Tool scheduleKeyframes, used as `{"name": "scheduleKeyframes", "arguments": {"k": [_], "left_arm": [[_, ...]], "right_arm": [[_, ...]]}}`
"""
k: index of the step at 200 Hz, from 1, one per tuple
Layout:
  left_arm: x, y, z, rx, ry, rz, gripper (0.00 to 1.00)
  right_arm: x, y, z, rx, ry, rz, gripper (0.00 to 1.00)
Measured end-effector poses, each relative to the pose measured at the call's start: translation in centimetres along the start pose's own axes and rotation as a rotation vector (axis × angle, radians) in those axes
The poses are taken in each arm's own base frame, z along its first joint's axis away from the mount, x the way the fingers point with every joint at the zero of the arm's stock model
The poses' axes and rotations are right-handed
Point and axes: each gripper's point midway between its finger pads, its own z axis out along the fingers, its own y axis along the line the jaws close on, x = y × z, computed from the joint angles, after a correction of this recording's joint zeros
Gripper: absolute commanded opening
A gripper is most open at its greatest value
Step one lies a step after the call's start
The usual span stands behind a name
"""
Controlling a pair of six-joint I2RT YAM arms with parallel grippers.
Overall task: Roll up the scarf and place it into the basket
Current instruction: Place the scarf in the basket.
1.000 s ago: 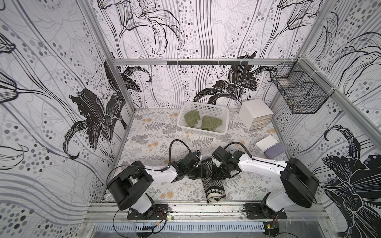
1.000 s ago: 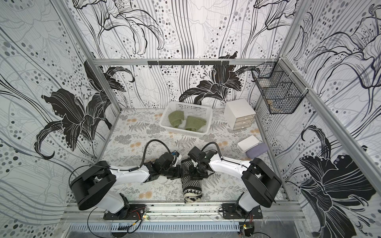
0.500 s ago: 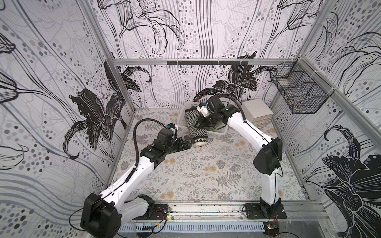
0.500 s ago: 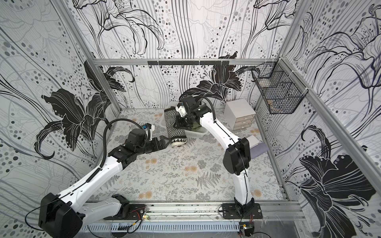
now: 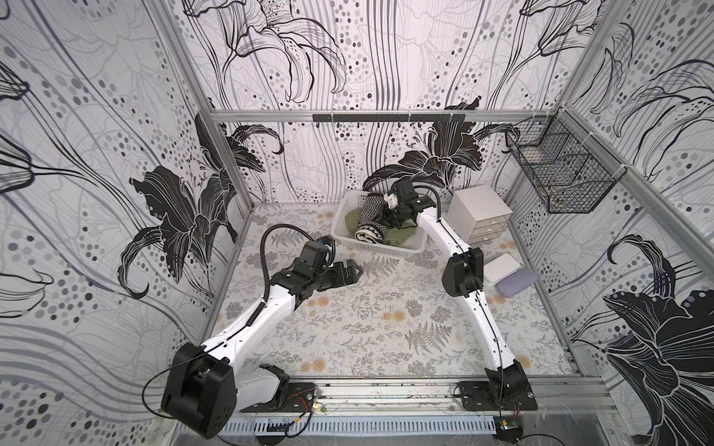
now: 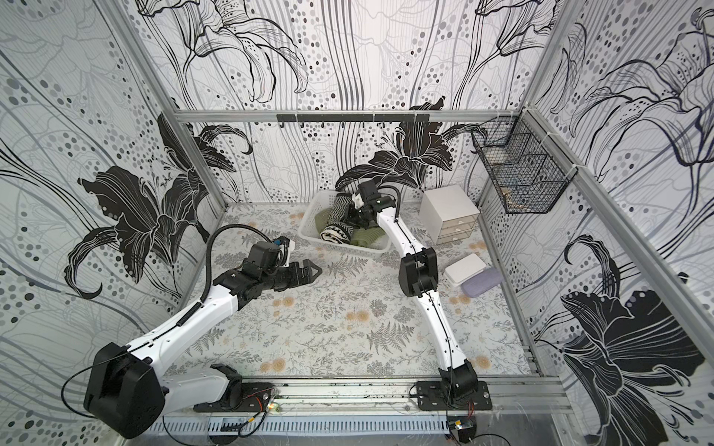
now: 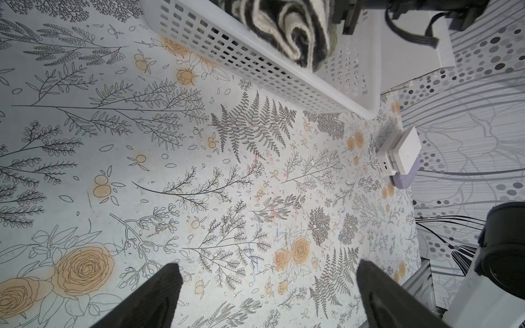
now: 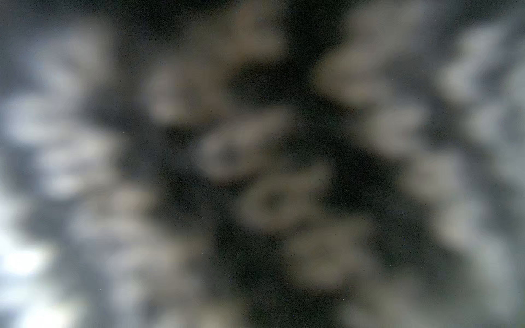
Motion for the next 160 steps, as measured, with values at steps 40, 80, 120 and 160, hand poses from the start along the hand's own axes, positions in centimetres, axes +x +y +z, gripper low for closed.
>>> {"name": "scheduleKeyframes", "arguments": {"k": [40, 80, 120, 160], "left_arm": [[0.1, 0.7, 0.6, -0.008, 0.021, -0.013, 0.99], [0.4, 0.9, 1.5, 0.000, 0.049, -0.021, 0.99], [0.7, 0.8, 1.9, 0.005, 0.067, -0.025, 0.99], [-2.3, -1.0, 0.3, 0.012, 0.023, 0.029, 0.99]], "right_arm": [[0.4, -1.0, 1.1, 0.059, -0.013, 0.001, 0.00], [1.0, -2.7, 1.1, 0.188, -0.024, -0.020, 0.02], [1.4, -3.0, 0.4, 0.233, -0.021, -0.048, 0.55], [0.9, -1.7, -1.3, 0.225, -0.032, -0.087, 0.76]]}}
